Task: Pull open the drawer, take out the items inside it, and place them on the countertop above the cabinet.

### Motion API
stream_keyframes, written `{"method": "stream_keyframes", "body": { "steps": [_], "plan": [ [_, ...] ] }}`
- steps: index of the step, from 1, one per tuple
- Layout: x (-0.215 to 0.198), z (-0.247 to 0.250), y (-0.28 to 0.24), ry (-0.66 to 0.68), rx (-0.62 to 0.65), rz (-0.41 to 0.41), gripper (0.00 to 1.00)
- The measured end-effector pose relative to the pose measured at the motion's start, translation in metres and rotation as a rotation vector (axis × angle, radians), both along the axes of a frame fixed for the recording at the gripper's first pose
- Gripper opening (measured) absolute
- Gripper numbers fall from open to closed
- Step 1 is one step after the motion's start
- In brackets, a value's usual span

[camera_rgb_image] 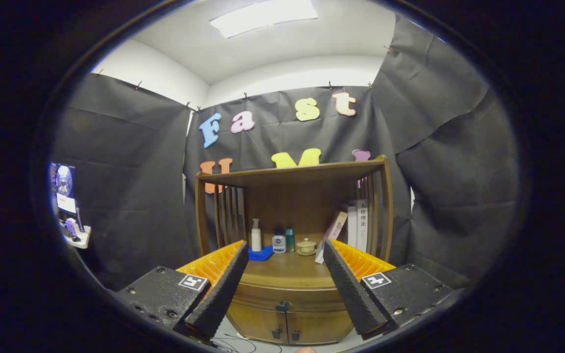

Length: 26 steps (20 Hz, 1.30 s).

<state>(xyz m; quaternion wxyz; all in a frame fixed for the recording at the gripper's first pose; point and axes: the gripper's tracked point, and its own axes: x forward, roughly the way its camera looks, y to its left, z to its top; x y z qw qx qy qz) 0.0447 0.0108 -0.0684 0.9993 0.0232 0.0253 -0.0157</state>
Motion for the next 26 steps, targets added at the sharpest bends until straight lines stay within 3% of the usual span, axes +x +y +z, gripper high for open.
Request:
{"method": "stream_keyframes", "body": {
  "steps": [11,18,22,26],
  "plan": [
    [0.061,-0.117,0.013,0.119,0.032,0.011,0.99],
    [0.098,-0.203,0.001,0.242,0.063,-0.038,0.99],
    [0.115,-0.237,-0.001,0.274,0.047,-0.052,0.92],
    [0.134,-0.274,0.003,0.33,0.035,-0.047,0.92]
  ]
}}
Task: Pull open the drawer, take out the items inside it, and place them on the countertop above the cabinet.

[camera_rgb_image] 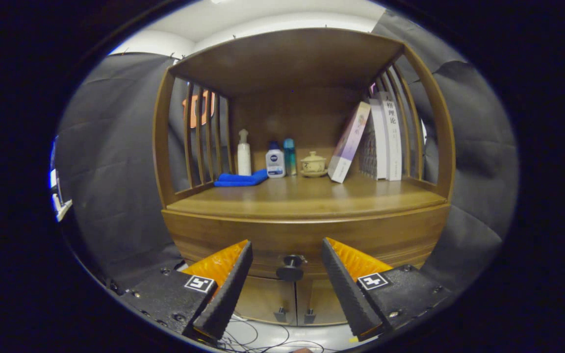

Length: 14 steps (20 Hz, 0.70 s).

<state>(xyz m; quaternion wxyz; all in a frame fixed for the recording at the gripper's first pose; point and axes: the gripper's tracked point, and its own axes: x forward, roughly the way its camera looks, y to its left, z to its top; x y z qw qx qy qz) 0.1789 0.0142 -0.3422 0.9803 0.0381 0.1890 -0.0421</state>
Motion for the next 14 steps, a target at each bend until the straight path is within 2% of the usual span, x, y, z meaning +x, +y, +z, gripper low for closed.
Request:
{"method": "stream_keyframes", "body": {
  "steps": [5,7,14],
  "plan": [
    [0.02,-0.038,-0.007,0.062,-0.033,-0.026,0.87],
    [0.025,-0.049,-0.011,0.079,-0.037,-0.046,0.78],
    [0.034,-0.06,-0.019,0.09,-0.023,-0.128,0.58]
  ]
}}
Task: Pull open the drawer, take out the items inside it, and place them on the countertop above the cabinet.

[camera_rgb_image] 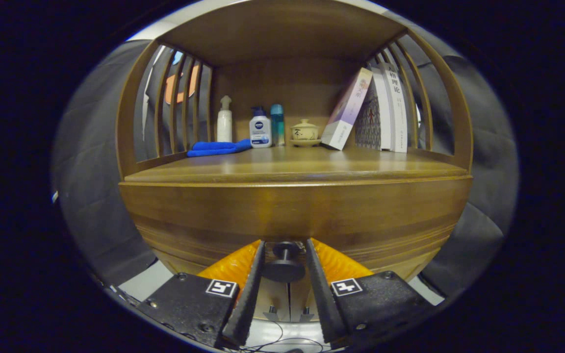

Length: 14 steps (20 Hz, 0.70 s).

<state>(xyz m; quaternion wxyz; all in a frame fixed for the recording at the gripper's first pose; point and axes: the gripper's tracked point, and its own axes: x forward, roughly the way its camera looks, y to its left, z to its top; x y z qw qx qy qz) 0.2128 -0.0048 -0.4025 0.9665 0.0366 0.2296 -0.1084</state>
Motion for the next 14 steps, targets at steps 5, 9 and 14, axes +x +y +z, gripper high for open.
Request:
{"method": "stream_keyframes", "body": {
  "steps": [5,9,14],
  "plan": [
    [0.001,-0.004,-0.002,0.002,-0.042,-0.035,0.45],
    [-0.001,-0.004,-0.003,0.017,-0.031,-0.036,0.38],
    [-0.016,-0.001,-0.003,0.023,-0.044,-0.033,0.34]
  ]
}}
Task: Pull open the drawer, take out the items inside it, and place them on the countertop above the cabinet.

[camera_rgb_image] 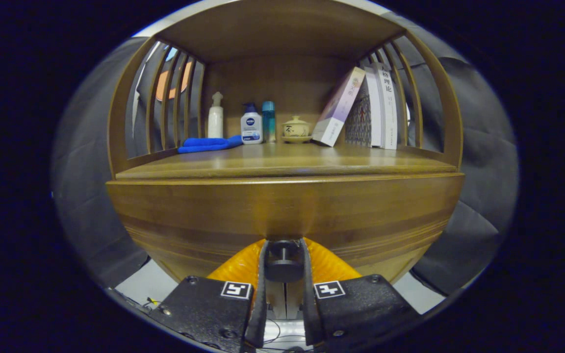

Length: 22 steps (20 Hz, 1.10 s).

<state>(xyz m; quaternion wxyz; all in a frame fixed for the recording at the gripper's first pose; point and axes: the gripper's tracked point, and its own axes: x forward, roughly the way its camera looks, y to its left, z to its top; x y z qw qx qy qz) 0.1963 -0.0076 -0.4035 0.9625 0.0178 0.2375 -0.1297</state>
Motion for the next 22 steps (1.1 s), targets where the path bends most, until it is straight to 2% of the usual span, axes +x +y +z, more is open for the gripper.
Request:
{"method": "stream_keyframes", "body": {
  "steps": [9,22],
  "plan": [
    [-0.059,0.007,0.012,-0.001,-0.029,0.054,0.33],
    [-0.143,0.011,0.027,0.023,0.013,0.112,0.33]
  ]
}}
